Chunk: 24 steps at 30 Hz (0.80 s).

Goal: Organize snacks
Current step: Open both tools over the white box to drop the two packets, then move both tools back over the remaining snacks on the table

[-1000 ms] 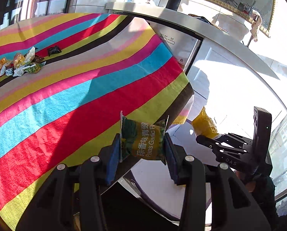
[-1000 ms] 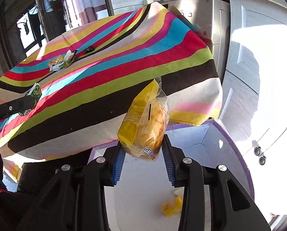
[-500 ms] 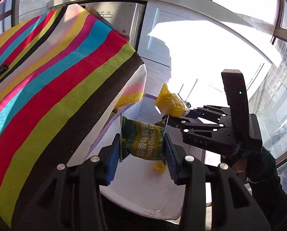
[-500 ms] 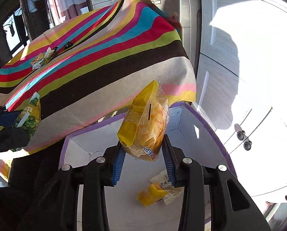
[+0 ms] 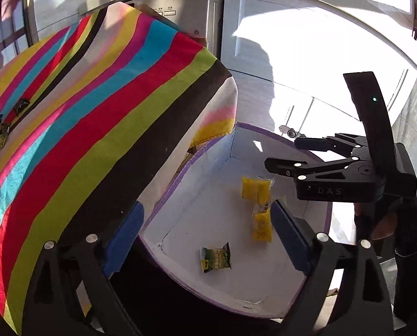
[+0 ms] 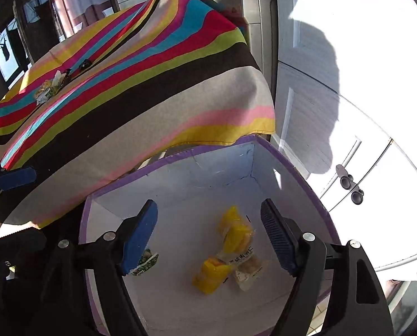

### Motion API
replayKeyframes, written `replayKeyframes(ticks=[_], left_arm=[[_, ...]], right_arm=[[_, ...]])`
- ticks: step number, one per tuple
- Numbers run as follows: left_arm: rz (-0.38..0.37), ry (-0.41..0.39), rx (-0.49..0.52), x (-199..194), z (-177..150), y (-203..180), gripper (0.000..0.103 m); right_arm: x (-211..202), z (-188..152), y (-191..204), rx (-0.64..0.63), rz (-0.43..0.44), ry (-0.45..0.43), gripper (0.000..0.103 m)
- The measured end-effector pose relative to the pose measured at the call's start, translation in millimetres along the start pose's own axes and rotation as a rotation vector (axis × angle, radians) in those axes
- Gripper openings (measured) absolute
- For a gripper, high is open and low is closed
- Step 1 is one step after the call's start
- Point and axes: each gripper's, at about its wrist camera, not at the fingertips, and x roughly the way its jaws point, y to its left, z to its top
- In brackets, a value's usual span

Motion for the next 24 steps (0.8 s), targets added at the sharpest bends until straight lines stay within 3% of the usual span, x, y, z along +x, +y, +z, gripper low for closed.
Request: replayKeyframes(ticks=[12,18,20,24], left_arm=[[0.120,-0.019,-0.071,-21.0,-10.1,33.2,0.100],[0.067,-0.031,-0.096,-52.4,-23.4,54.1,0.100],[0.140,-0.066,-0.110,-69.2,-30.8,69.9,0.100],[0.367,-0.088,-0.183,-103.3,-44.3,121.9,0.101]], right_arm=[[4.6,5.0,32.3,-0.074,0.025,0.020,0.082],[-10.0,23.0,64.6,-0.115,0.062,-0.035,0.086],[-15.0,33.0,78.9,-0.121,0.102,-0.061,0.087],[-20.7,58.5,123.5,-0.164,0.224,-0.121,0.087]])
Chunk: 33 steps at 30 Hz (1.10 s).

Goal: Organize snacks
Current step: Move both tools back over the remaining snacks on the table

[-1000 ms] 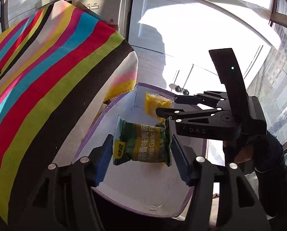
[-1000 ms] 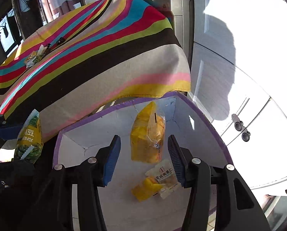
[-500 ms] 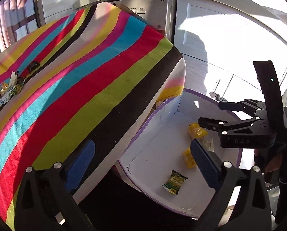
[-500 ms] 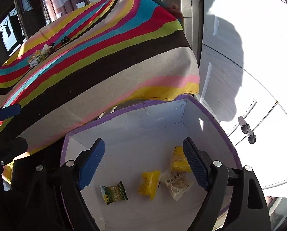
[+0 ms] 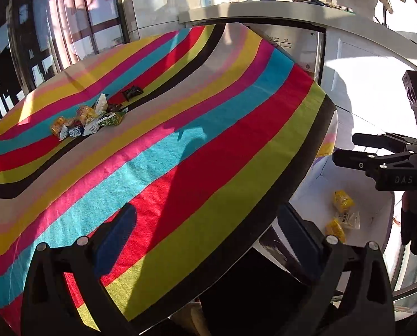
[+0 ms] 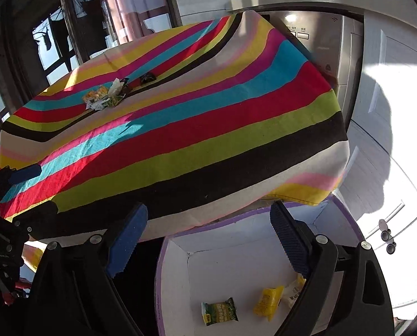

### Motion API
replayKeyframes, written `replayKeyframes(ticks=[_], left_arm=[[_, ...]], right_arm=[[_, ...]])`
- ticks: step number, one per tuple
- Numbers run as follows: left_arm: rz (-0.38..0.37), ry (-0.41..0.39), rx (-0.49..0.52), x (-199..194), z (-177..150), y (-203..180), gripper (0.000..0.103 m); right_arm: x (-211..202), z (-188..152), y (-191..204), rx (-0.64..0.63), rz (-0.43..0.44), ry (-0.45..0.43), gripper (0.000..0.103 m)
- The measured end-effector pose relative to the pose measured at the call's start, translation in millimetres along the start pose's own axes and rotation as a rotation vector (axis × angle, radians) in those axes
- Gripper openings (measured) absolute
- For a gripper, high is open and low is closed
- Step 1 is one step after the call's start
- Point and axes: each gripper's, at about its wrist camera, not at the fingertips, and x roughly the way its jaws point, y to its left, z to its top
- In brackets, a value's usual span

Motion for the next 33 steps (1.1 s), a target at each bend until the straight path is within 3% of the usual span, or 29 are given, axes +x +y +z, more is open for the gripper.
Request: replayKeyframes(ticks=[6,10,14,18,23,28,31,33], left_arm=[[0.239,-0.022,-0.136,-33.2,-5.8,97.7,0.101],[0.327,-0.008,-0.187,-46.6,-15.6,138.6,0.101],[0.358,-0.019,-0.248,-52.7,-19.5,166.8,0.101],[0.327,-0.049,-0.330,-44.3,-12.4,189.7,0.101],[0.267,-0.076,-0.398,-13.0,4.1,212.2,0.101],[0.114,-0.065,-0.544,33.7,13.1,235.8,0.100],[-0.016,-0.041,-0.668,62.6,13.3,248.2,0.100],[-0.063,-0.026,-0.711,78.0,12.6,251.9,0.100]], right_arm=[[33.4,58.0,81.5,-0.062,0.174,-0.084,0.087],[66.7,86.1,133.5,-0.071,0.254,-0.084,0.087],[94.6,94.2,169.5,-0.084,0.297,-0.067,0.087],[112.8,91.8,181.4,-0.137,0.243,-0.077,0.087],[131.8,98.9,164.3,-0.147,0.158,-0.049,0.087],[147.9,123.6,132.7,-0.159,0.000,0.007,0.087],[163.6,136.4,105.3,-0.113,-0.036,0.057,0.087],[174.3,144.8,88.6,-0.077,-0.047,0.086,0.087]])
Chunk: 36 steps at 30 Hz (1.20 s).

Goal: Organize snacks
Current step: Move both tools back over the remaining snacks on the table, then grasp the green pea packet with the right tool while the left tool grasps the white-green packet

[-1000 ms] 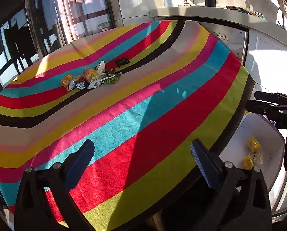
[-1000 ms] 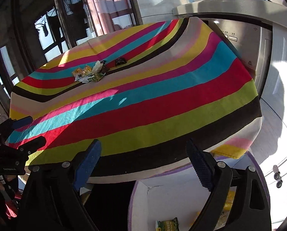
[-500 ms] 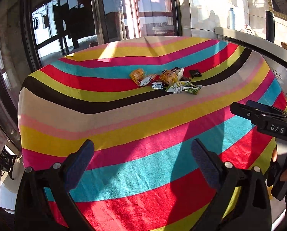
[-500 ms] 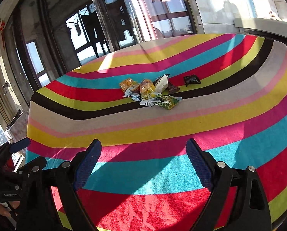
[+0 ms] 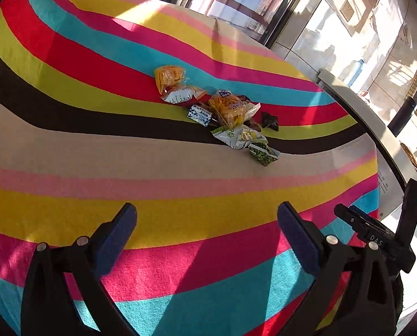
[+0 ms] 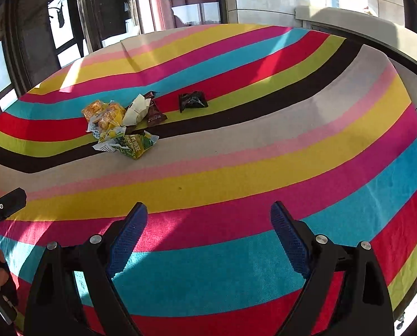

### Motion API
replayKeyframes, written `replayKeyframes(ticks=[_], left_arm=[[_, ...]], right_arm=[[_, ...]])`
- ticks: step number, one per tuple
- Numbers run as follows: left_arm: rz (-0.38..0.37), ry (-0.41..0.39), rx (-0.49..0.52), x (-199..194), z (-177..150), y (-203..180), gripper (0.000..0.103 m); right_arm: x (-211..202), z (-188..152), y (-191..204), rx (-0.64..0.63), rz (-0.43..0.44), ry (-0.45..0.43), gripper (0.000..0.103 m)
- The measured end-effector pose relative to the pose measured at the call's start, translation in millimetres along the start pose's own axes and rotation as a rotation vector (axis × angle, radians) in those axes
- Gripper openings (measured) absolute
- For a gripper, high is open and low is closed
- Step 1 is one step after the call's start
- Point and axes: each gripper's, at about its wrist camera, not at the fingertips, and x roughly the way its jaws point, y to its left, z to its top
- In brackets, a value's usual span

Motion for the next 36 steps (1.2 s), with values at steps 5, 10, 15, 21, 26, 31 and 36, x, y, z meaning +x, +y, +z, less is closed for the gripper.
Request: replayKeyframes(ticks=[5,10,15,21,26,31,36], left_arm=[[0.000,0.020,-0.050,13.8,-1.9,8.9,0.100],[0.038,0.014,0.013,15.1,-5.3,-1.1,0.101],[0.061,0.020,0.071,19.0,-8.7,-10.8,0.101],[0.041,0.028,0.031,19.4,-8.0,-3.5,0.101],[0.039,0.031,0.036,20.5,-8.2,-4.9,0.101],[0.044,0.029,0.024,20.3,-9.0,-4.1,0.101],[0.048,0.029,0.027,20.3,-9.2,-4.5,0.101]], right_arm=[[29.2,25.2,-21.1,0.061,0.032,0.054,0.087],[67.1,47.2,13.2,-0.015,0.098,0.100,0.087],[97.1,53.4,75.6,-0.235,0.108,0.133,0.087],[120.7,63.0,116.3,-0.426,0.202,0.184,0.087],[137.4,81.2,117.5,-0.408,0.239,0.197,0.088],[105.0,65.9,112.9,-0.430,0.259,0.118,0.034],[54.8,38.0,81.7,-0.369,0.231,0.052,0.033]])
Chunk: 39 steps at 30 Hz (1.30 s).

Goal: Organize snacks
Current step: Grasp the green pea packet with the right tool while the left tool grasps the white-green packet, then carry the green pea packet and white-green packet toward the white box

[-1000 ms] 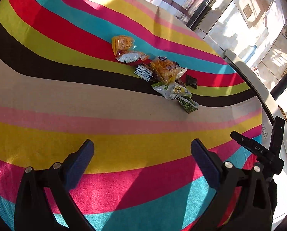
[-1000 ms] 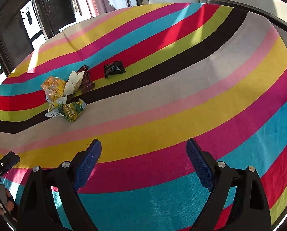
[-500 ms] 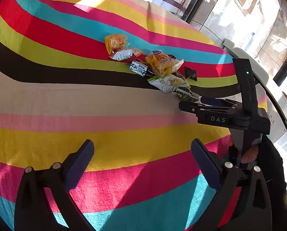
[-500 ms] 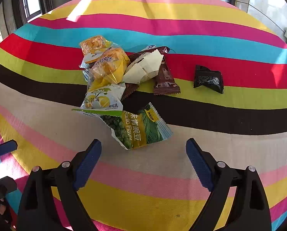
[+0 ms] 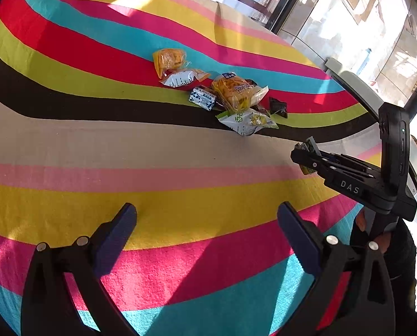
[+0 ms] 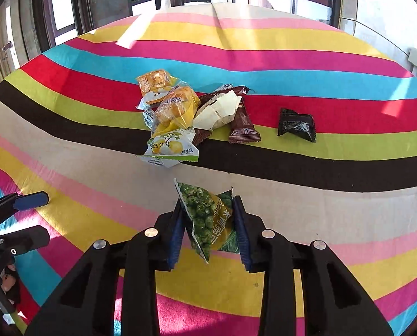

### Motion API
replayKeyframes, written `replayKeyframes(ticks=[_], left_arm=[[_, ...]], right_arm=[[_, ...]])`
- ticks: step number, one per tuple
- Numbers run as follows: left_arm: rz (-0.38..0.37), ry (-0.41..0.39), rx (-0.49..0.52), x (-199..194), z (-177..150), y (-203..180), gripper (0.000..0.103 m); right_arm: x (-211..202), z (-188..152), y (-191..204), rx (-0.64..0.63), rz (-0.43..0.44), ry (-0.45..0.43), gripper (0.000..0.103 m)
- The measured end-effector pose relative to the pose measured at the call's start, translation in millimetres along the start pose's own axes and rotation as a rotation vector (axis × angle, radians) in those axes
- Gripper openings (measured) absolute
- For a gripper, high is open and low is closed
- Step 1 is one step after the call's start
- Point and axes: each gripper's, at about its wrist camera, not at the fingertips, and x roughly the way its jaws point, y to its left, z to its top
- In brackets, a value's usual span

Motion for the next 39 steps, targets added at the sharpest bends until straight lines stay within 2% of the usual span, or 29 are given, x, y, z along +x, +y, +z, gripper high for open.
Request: replayKeyframes(ticks=[4,9,11,13,16,20,23,24,25,27,33,39], left_arm=[[0.002,0.005,0.000,1.1,1.4,-0.6,0.101],[0.017,0.055,0.007,11.4,12.5,-8.5,0.101],[0.010,0.086,0.034,24.4,22.3,-19.6,0.101],[-0.009,0.131,0.107,46.1,36.5,-34.9,0.101],[0.007,0.150,0.172,79.6,62.9,-49.2,0.101],[0.029,0.164,0.188,118.4,96.5,-57.9,0.101],[-0.011,0.172,0.190,132.2,106.9,-67.8,0.100],[-0.032,0.162,0.197,133.4,106.3,-71.4,0.093],[-0.037,0.145,0.215,131.9,101.8,-75.9,0.072],[-0.080,0.132,0.271,124.3,84.9,-86.2,0.039],[-0.101,0.061,0.351,51.2,16.1,-103.9,0.037],[-0.092,0.059,0.317,13.3,-20.5,-83.7,0.037]], right_arm=[[-24.2,-29.3,-15.5,0.063,-0.060,0.001,0.033],[-35.5,-57.7,-34.3,0.143,-0.064,0.016,0.033],[-39.3,-62.1,-35.8,0.154,-0.059,0.003,0.034],[-40.8,-62.4,-36.8,0.163,-0.053,-0.012,0.034],[-36.4,-63.2,-38.1,0.178,-0.052,-0.003,0.034],[-37.7,-64.7,-42.9,0.200,-0.032,-0.013,0.034],[-39.9,-66.2,-48.6,0.229,-0.015,-0.024,0.034],[-40.4,-66.5,-50.3,0.240,-0.014,-0.027,0.034],[-41.0,-67.1,-51.7,0.248,-0.012,-0.031,0.034],[-43.1,-67.7,-53.3,0.257,-0.006,-0.044,0.034],[-44.6,-68.3,-53.4,0.259,0.009,-0.053,0.034],[-44.5,-68.5,-55.5,0.270,-0.005,-0.053,0.034]])
